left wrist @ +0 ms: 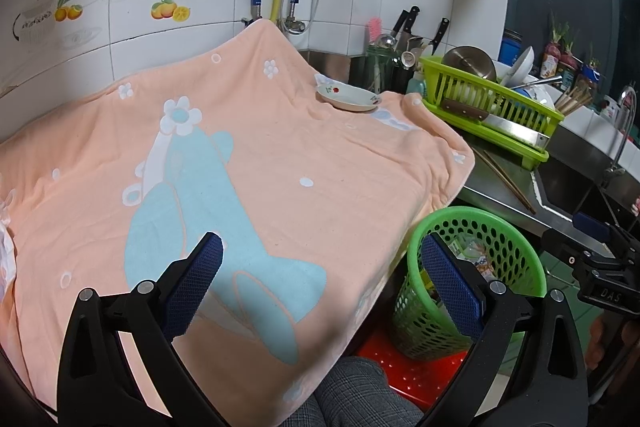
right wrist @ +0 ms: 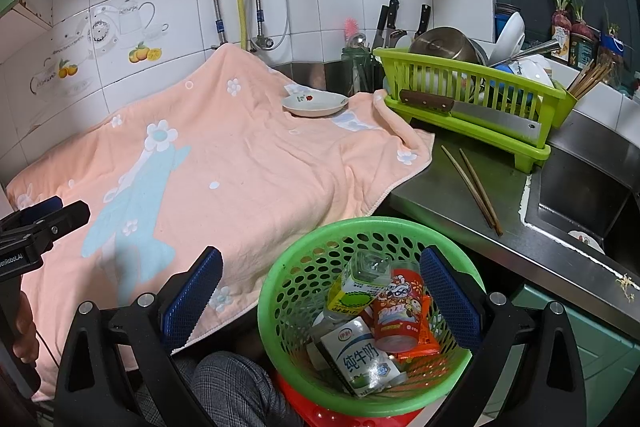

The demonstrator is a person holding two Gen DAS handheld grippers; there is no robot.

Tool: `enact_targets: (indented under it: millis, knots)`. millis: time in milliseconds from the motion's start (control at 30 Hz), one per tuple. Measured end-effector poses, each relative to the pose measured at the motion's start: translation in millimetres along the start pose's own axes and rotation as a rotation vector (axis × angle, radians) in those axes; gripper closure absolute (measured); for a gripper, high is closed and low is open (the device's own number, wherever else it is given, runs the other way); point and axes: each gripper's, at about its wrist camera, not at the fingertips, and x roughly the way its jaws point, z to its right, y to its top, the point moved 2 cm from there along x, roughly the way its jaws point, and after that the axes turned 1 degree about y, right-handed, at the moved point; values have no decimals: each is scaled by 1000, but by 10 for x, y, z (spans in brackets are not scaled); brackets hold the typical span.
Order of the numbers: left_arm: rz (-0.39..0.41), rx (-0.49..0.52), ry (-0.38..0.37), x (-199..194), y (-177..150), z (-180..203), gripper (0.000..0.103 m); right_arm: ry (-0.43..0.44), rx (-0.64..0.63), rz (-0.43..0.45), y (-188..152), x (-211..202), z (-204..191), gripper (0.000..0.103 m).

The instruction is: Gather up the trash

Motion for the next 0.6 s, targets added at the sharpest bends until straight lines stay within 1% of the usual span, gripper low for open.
enact_targets:
  millis: [600]
  knots:
    - [4, 12, -3, -10, 23, 25, 5, 4, 0, 3, 6, 3, -13, 7]
